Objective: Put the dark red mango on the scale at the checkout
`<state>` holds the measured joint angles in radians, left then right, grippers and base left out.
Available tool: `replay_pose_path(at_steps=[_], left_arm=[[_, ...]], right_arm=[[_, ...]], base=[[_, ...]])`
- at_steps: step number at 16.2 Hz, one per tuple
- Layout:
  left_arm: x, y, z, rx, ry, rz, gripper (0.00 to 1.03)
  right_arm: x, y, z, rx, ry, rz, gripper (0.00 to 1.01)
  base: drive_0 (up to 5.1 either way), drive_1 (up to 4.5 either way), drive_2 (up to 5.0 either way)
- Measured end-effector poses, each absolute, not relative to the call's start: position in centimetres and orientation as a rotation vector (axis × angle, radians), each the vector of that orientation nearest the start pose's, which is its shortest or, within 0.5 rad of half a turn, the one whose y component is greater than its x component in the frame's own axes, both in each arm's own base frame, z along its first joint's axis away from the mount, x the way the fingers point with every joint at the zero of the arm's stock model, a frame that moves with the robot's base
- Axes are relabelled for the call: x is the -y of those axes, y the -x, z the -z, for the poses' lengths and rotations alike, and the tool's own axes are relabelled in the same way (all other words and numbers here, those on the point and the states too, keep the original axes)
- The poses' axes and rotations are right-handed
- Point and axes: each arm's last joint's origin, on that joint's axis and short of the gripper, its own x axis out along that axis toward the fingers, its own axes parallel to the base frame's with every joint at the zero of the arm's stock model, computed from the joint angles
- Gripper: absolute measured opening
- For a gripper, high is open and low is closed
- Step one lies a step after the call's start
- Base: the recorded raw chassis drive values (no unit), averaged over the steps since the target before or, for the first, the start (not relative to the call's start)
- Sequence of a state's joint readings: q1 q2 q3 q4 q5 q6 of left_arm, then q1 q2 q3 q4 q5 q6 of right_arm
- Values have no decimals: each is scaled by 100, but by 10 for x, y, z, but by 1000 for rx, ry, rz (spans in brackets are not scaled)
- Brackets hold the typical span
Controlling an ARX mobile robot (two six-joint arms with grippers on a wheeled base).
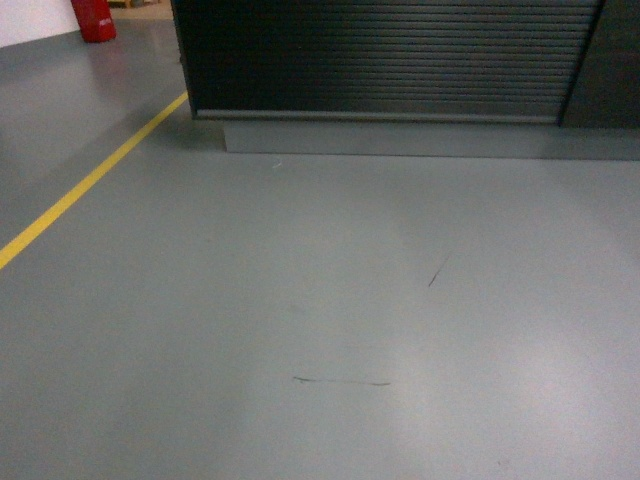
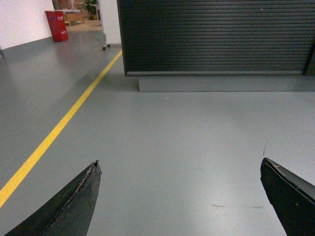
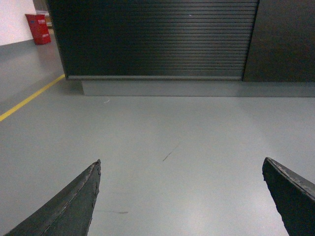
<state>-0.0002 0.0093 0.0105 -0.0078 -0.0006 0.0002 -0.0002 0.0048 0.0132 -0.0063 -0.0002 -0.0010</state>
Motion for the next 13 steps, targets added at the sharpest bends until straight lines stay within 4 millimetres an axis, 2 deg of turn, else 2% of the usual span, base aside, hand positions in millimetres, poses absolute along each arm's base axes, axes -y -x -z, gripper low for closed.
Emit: replay_pose_path(at_steps=[13], left_arm=[[0, -98, -166, 1, -1, 0, 98]], right_arm=[[0, -97, -167, 7, 1, 0, 98]], base=[[2, 432, -429]])
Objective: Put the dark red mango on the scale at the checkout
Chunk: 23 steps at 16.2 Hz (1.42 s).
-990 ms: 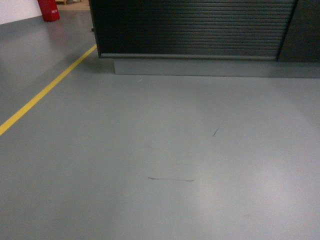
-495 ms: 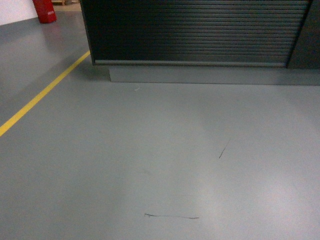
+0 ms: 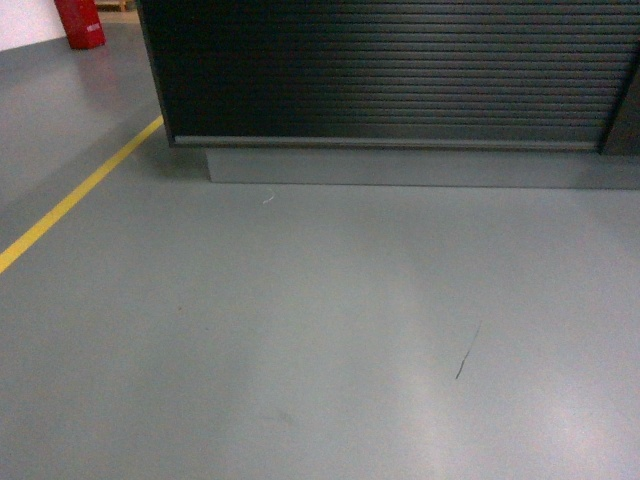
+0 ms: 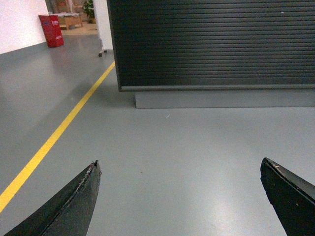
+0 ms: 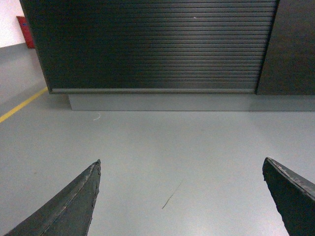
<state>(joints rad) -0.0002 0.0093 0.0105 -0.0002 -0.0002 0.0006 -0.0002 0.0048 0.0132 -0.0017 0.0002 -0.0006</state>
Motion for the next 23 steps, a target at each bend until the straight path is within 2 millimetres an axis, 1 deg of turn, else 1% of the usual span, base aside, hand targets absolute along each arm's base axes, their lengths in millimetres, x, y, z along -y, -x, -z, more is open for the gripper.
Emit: replay_pose_path(at_steps=[23], left_arm=[[0, -98, -166, -4, -1, 1, 98]], right_arm=[[0, -97, -167, 1, 1, 0, 98]], base=[[5, 435, -426]])
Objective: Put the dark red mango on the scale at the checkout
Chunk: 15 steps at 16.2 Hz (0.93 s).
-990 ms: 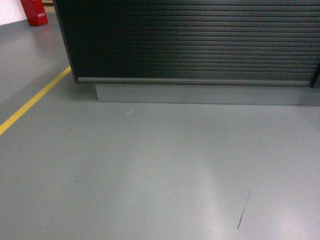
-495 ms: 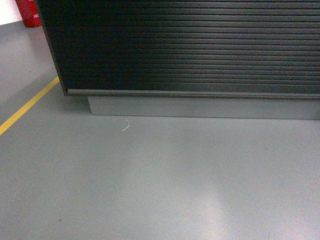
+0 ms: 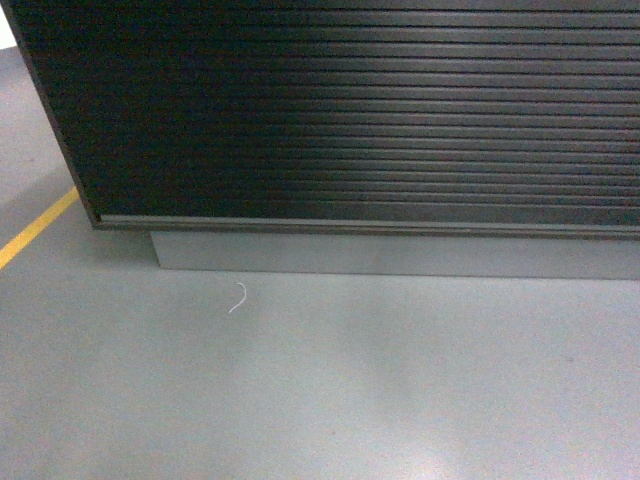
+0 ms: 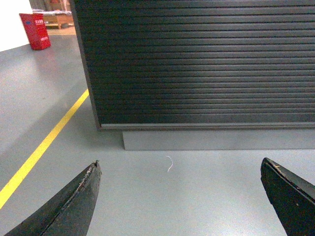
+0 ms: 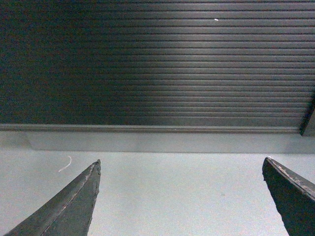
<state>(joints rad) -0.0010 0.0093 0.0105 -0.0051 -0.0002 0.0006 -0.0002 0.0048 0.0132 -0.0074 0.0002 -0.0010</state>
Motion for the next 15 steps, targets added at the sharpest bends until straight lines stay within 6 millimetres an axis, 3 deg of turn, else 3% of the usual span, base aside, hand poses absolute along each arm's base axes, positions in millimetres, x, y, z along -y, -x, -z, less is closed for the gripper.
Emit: replay_pose_path(at_steps=[15], left_arm=[[0, -98, -166, -5, -1, 0, 98]], right_arm=[[0, -97, -167, 7, 1, 0, 98]], base=[[1, 432, -430]])
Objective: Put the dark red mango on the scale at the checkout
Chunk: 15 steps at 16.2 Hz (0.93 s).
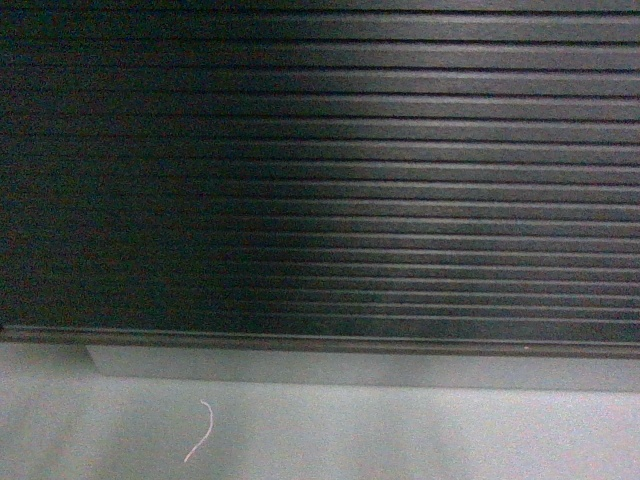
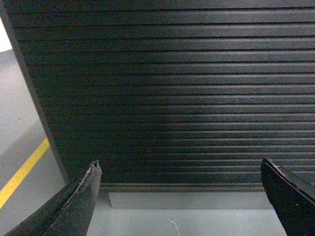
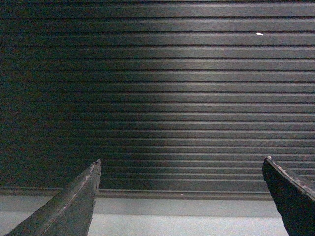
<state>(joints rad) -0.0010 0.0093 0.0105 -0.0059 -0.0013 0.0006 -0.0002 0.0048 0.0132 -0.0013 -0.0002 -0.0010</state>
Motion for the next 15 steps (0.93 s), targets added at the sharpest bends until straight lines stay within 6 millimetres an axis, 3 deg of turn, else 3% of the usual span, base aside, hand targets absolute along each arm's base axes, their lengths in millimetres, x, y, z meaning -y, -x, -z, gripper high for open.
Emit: replay_pose_path(at_steps=[4, 15], left_arm=[[0, -98, -166, -3, 0, 0, 98], [0, -98, -166, -3, -1, 0, 98]], right_arm=[[0, -97, -167, 2, 1, 0, 98], [0, -97, -167, 4, 1, 0, 98]], base=[[-1, 416, -418], [0, 0, 0]])
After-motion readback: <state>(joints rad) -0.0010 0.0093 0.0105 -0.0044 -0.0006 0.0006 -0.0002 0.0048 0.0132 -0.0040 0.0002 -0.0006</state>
